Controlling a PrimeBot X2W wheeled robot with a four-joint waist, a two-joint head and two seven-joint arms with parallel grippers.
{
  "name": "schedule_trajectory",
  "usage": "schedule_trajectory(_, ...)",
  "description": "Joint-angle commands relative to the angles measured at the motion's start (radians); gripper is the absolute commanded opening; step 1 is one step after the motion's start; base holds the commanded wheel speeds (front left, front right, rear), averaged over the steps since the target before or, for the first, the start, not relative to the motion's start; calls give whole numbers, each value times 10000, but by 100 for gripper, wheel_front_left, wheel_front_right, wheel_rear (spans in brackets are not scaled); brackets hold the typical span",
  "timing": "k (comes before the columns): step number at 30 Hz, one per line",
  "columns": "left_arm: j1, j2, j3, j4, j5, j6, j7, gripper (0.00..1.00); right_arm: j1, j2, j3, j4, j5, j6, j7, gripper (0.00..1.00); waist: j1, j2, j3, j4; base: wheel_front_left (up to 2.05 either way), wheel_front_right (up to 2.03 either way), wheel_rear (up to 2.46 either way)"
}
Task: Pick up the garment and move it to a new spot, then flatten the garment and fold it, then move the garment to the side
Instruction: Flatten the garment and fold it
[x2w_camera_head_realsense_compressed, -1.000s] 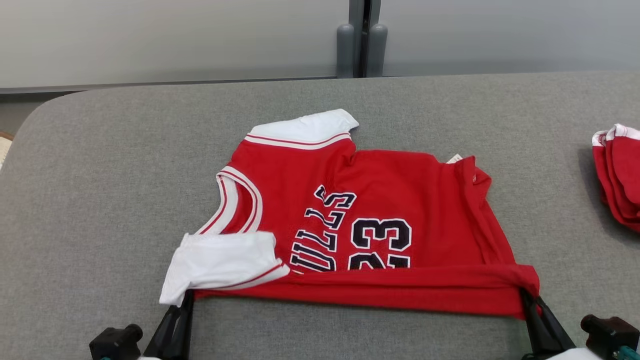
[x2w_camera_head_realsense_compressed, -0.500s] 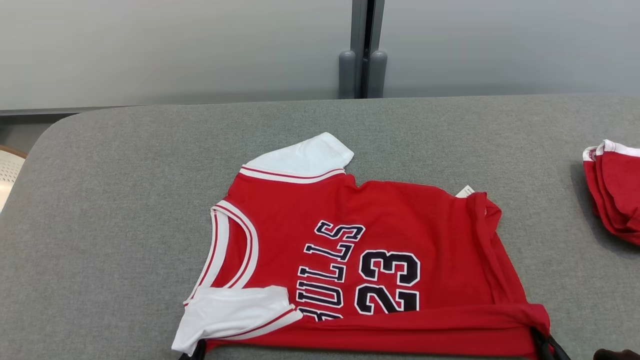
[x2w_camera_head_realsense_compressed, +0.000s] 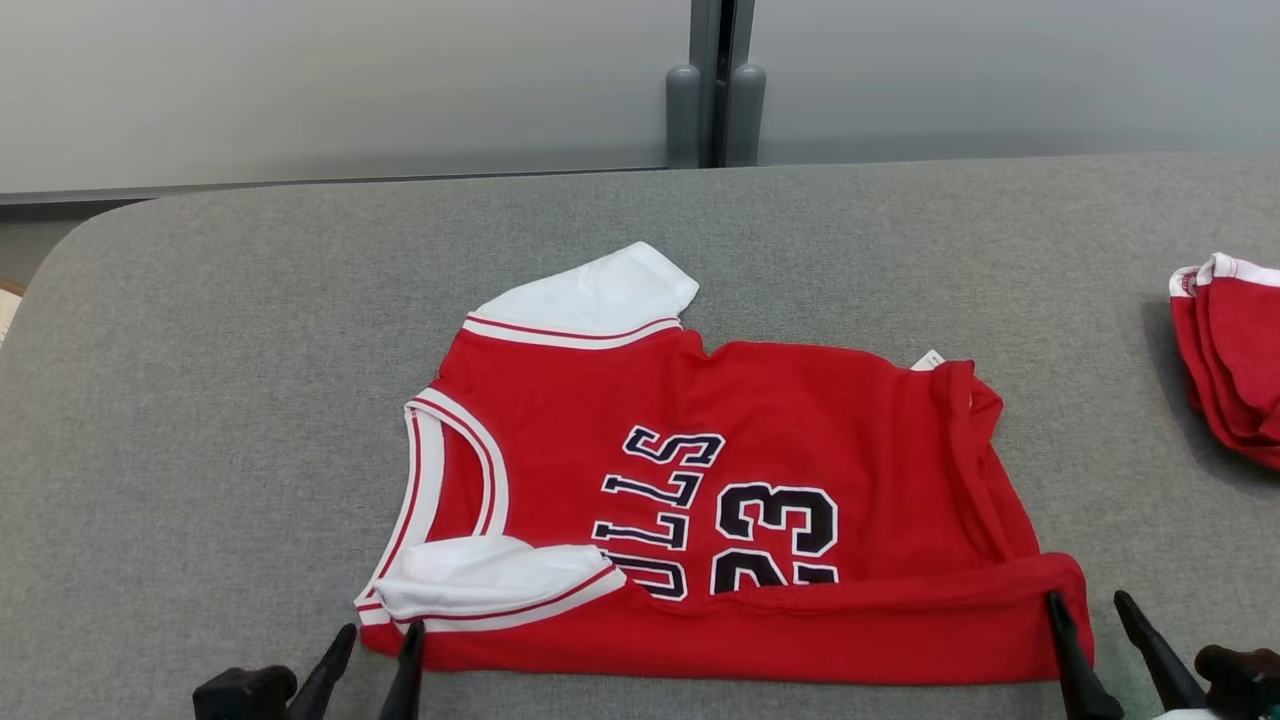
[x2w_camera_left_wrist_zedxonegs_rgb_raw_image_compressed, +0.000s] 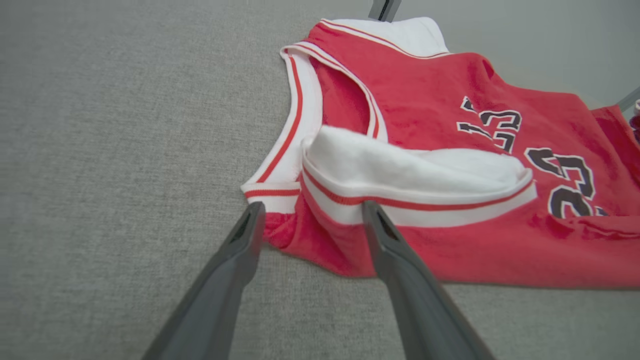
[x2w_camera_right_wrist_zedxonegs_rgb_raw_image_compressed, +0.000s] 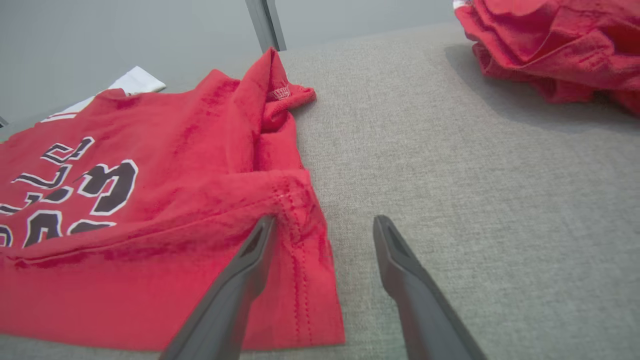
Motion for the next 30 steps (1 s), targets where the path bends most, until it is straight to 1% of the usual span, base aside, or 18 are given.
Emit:
schedule_trajectory(1, -166, -4, 96, 60, 63, 81, -246, 100, -112, 6, -101, -70, -63, -16, -240, 100, 0, 0, 30, 0, 0, 0, 0)
schedule_trajectory(3, -233, -15, 206, 78, 104, 180, -569, 100, -117, 28, -267, -298, -265, -16, -455, 100, 0, 0, 43, -3, 0, 0, 0)
schedule_trajectory(7, -234, -55, 420, -115, 226, 426, -1323, 100, -23, 94, -612, -1173, -807, -16, -663, 100, 0, 0, -2, -20, 0, 0, 0)
schedule_trajectory(9, -240, -46, 534, -480, 421, 643, -1769, 100, 75, 165, -877, -1931, -1347, -16, -685, 100, 0, 0, -93, -28, 0, 0, 0)
schedule_trajectory(13, -283, 21, 566, -1157, 873, 962, -2140, 100, 203, 296, -1154, -2935, -1976, -16, -480, 100, 0, 0, -299, -27, 0, 0, 0)
schedule_trajectory(18, 4, 103, 517, -1891, 1456, 1349, -2320, 100, 614, 473, -1276, -3949, -2410, -16, 77, 100, 0, 0, -620, -73, 0, 0, 0)
schedule_trajectory(22, 244, 171, 403, -2206, 1740, 1557, -2243, 100, 949, 605, -1266, -4406, -2510, -16, 438, 100, 0, 0, -761, -97, 0, 0, 0)
schedule_trajectory(30, 460, 216, 247, -2391, 1842, 1671, -2030, 100, 1182, 678, -1232, -4679, -2500, -16, 708, 100, 0, 0, -866, -43, 0, 0, 0)
